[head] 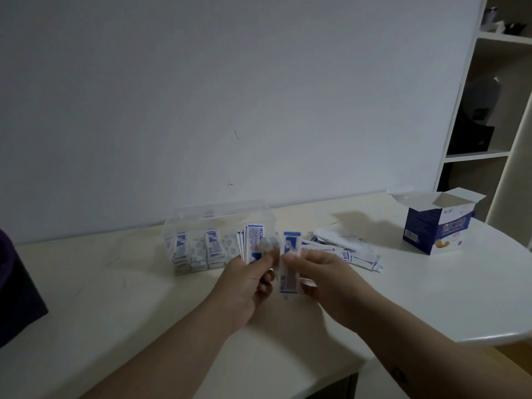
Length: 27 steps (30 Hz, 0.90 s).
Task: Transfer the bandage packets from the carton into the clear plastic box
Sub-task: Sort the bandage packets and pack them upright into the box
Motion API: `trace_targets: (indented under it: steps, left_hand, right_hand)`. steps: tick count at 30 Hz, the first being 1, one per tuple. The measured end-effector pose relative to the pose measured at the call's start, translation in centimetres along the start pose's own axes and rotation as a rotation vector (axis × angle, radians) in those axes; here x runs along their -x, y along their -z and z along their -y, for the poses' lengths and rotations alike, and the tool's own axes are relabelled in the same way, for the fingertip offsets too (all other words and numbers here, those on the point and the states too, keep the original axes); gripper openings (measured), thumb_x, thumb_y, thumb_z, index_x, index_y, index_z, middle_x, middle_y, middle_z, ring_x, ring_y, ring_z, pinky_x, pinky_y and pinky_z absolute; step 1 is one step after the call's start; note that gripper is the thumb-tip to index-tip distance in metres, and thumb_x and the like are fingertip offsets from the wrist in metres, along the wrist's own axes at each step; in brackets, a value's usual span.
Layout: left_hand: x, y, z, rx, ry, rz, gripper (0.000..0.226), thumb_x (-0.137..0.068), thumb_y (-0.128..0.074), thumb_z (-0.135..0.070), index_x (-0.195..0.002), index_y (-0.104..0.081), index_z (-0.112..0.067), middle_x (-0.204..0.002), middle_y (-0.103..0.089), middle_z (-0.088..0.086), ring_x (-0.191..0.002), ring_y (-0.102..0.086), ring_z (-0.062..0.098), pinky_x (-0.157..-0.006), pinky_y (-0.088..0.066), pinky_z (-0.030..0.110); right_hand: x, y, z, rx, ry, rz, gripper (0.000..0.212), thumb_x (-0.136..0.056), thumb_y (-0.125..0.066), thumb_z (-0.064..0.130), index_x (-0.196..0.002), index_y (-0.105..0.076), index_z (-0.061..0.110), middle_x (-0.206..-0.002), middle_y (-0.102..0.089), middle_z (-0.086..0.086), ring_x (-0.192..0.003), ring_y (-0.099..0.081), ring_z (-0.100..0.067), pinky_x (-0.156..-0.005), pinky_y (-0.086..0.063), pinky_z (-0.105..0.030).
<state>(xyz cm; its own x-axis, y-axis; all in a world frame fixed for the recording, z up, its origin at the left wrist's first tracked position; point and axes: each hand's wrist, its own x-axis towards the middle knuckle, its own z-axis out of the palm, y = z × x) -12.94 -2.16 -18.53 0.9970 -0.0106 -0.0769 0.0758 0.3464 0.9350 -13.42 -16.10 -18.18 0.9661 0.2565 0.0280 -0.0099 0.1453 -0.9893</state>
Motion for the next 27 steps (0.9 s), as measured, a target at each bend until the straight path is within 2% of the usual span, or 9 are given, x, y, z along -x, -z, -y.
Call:
trace_targets:
  steps: [3, 5, 9, 12, 14, 17, 20, 23, 27]
  left_hand:
    - [0.2, -0.1, -0.1, 0.008, 0.019, 0.08, 0.043, -0.072, -0.063, -0.047, -0.091, -0.068, -0.008, -0.08, -0.065, 0.01, -0.073, -0.059, 0.019, -0.063, -0.047, 0.029]
    - [0.4, 0.0, -0.2, 0.012, -0.01, 0.136, 0.052, -0.067, -0.062, -0.048, -0.097, -0.067, -0.006, -0.091, -0.07, 0.015, -0.083, -0.066, 0.026, -0.075, -0.055, 0.038]
    - [0.9, -0.4, -0.2, 0.023, -0.03, 0.142, 0.02, -0.087, -0.057, -0.024, -0.1, -0.068, -0.013, -0.083, -0.073, 0.01, -0.072, -0.071, 0.018, -0.057, -0.056, 0.026]
    - [0.4, -0.4, -0.2, 0.064, 0.005, 0.035, 0.021, -0.096, -0.05, -0.021, -0.102, -0.07, -0.018, -0.086, -0.075, 0.006, -0.074, -0.071, 0.017, -0.057, -0.056, 0.027]
    - [-0.4, 0.0, -0.2, 0.06, -0.041, -0.148, 0.016, -0.094, -0.055, -0.023, -0.094, -0.071, -0.018, -0.088, -0.073, 0.007, -0.072, -0.068, 0.018, -0.06, -0.053, 0.028]
    - [-1.2, 0.8, -0.6, 0.078, -0.225, -0.291, 0.024, -0.1, -0.044, -0.022, -0.088, -0.065, -0.02, -0.069, -0.065, -0.003, -0.055, -0.061, 0.006, -0.06, -0.045, 0.026]
    - [-1.2, 1.0, -1.0, 0.174, -0.237, -0.263, 0.026, -0.101, -0.041, -0.023, -0.09, -0.062, -0.015, -0.051, -0.045, -0.004, -0.041, -0.045, 0.005, -0.053, -0.042, 0.024]
    - [-1.0, 0.8, -1.1, 0.243, -0.175, -0.176, 0.026, -0.101, -0.041, -0.023, -0.089, -0.061, -0.01, -0.049, -0.037, -0.005, -0.036, -0.032, 0.005, -0.04, -0.036, 0.018]
    - [-0.8, 0.8, -1.0, 0.204, -0.091, -0.078, 0.02, -0.099, -0.042, -0.016, -0.091, -0.06, -0.012, -0.049, -0.037, -0.006, -0.035, -0.026, 0.004, -0.037, -0.026, 0.015]
  right_hand:
    - [-0.1, -1.2, -0.5, 0.016, 0.014, 0.001, 0.022, -0.087, -0.062, 0.017, -0.067, -0.07, 0.013, -0.076, -0.07, -0.011, -0.069, -0.065, -0.019, -0.064, -0.052, -0.024]
    - [-0.2, -1.9, -0.8, 0.137, 0.069, -0.055, 0.023, -0.086, -0.066, 0.021, -0.066, -0.07, 0.01, -0.072, -0.068, -0.012, -0.066, -0.061, -0.019, -0.064, -0.05, -0.027]
    - [-0.4, -3.0, -1.3, 0.428, 0.227, -0.129, 0.022, -0.086, -0.065, 0.02, -0.075, -0.071, 0.002, -0.066, -0.067, -0.01, -0.062, -0.062, -0.013, -0.061, -0.048, -0.029]
    - [-0.1, -2.8, -0.8, 0.485, 0.264, -0.137, 0.008, -0.083, -0.069, 0.022, -0.078, -0.075, 0.022, -0.066, -0.071, 0.005, -0.063, -0.065, 0.0, -0.062, -0.051, -0.019]
    - [-0.2, -2.0, -0.6, 0.554, 0.296, -0.172, 0.011, -0.086, -0.065, 0.024, -0.084, -0.076, 0.025, -0.058, -0.063, 0.017, -0.055, -0.057, 0.008, -0.055, -0.04, -0.008]
    - [-0.1, -1.1, -1.0, 0.861, 0.309, -0.091, 0.02, -0.091, -0.056, 0.029, -0.103, -0.071, 0.023, -0.073, -0.062, 0.013, -0.059, -0.05, 0.004, -0.059, -0.038, -0.012]
    - [-0.2, -0.2, -1.4, 1.156, 0.301, -0.01, 0.032, -0.089, -0.054, 0.043, -0.119, -0.058, 0.033, -0.097, -0.055, 0.007, -0.081, -0.051, -0.004, -0.074, -0.041, -0.023]
    - [-1.7, 2.0, -0.1, 1.169, 0.352, -0.223, 0.03, -0.089, -0.056, 0.037, -0.118, -0.058, 0.03, -0.099, -0.052, 0.006, -0.097, -0.053, -0.016, -0.085, -0.042, -0.03]
    - [-4.5, 5.6, 1.2, 1.37, 0.128, -0.245, 0.038, -0.084, -0.061, 0.034, -0.121, -0.059, 0.024, -0.108, -0.059, 0.001, -0.105, -0.054, -0.021, -0.089, -0.043, -0.03]
